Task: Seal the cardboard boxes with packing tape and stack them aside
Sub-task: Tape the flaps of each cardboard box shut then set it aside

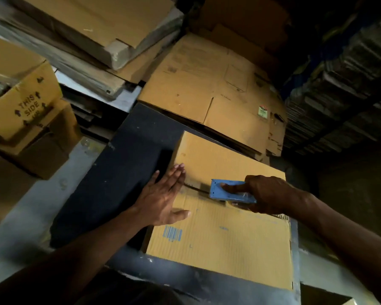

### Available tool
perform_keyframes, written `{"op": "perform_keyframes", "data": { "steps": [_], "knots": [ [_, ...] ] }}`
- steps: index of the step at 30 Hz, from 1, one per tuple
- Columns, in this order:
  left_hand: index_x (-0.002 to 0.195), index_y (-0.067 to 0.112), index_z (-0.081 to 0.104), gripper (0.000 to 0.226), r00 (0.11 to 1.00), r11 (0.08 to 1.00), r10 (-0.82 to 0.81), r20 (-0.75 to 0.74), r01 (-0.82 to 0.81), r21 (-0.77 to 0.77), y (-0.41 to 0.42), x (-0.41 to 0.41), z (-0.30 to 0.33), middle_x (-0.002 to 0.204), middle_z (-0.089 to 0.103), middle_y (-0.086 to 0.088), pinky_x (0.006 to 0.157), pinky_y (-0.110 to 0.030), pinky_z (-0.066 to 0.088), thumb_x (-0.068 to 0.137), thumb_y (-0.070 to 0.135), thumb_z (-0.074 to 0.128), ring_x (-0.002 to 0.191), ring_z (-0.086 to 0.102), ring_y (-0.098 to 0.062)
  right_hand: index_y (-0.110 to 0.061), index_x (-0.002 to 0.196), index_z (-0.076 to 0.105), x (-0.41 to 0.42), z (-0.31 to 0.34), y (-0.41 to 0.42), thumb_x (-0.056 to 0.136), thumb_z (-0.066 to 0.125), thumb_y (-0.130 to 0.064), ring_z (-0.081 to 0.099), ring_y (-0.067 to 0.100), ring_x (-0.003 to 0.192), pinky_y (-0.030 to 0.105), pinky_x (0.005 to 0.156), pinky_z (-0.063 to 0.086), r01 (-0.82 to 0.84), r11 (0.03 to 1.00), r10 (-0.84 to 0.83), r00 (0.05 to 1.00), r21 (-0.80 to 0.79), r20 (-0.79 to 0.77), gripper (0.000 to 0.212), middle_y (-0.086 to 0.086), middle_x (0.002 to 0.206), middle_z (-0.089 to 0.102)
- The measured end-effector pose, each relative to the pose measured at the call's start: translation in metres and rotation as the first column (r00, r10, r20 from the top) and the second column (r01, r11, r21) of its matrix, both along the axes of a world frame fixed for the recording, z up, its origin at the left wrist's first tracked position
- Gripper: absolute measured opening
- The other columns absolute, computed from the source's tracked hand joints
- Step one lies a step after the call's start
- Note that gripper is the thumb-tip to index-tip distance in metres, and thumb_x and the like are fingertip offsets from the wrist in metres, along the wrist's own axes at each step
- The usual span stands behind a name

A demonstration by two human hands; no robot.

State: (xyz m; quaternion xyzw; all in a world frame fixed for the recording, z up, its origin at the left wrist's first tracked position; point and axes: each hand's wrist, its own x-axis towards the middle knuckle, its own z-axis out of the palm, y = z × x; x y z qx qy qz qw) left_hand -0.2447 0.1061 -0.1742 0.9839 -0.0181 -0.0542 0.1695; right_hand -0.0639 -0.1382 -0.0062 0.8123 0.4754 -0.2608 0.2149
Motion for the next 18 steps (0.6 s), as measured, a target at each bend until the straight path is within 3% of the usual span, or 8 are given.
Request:
{"op": "perform_keyframes", "data": {
  "steps": [5,9,12,18],
  "knots": [
    [0.157,0.016,-0.032,0.119,0.997,1.0,-0.002,-0.077,0.004,0.021,-0.002,0.002,0.012,0.161,-0.045,0.004,0.129,-0.053,0.0,0.085,0.091,0.027,0.151,-0.036,-0.013,-0.065,0.153,0.003,0.009,-0.002,-0.038,0.098,0.061,-0.054,0.049,0.007,0.098,0.03,0.086,0.053,0.051,0.999,-0.051,0.999,0.018,-0.012,0.081,-0.01,0.119,0.05],
    [0.159,0.016,-0.027,0.118,0.996,0.998,0.007,-0.089,-0.002,0.061,-0.004,0.004,0.014,0.162,-0.043,0.003,0.129,-0.052,0.002,0.084,0.092,0.024,0.151,-0.036,-0.012,-0.062,0.155,0.002,0.017,0.002,-0.069,0.1,0.058,-0.054,0.043,0.007,0.099,0.027,0.087,0.048,0.091,0.994,-0.09,0.996,-0.061,0.022,0.079,-0.005,0.126,0.051],
    [0.16,0.016,-0.023,0.12,0.993,0.996,0.022,-0.117,-0.012,0.085,-0.007,0.004,0.018,0.162,-0.042,0.003,0.128,-0.055,0.0,0.082,0.094,0.022,0.15,-0.036,-0.011,-0.061,0.155,0.005,0.015,-0.009,-0.072,0.1,0.061,-0.045,0.05,0.012,0.108,0.033,0.093,0.048,0.093,0.994,-0.091,0.995,-0.056,0.028,0.081,-0.003,0.13,0.05],
    [0.155,0.012,-0.027,0.132,0.959,0.954,0.231,-0.166,-0.19,0.23,-0.045,0.008,0.036,0.163,-0.04,-0.006,0.119,-0.061,-0.023,0.067,0.106,0.0,0.15,-0.037,-0.022,-0.056,0.157,0.016,0.009,-0.028,-0.066,0.1,0.061,-0.031,0.052,0.017,0.115,0.036,0.095,0.045,0.071,0.997,-0.071,0.993,0.004,0.093,0.077,-0.002,0.132,0.049]
  ]
}}
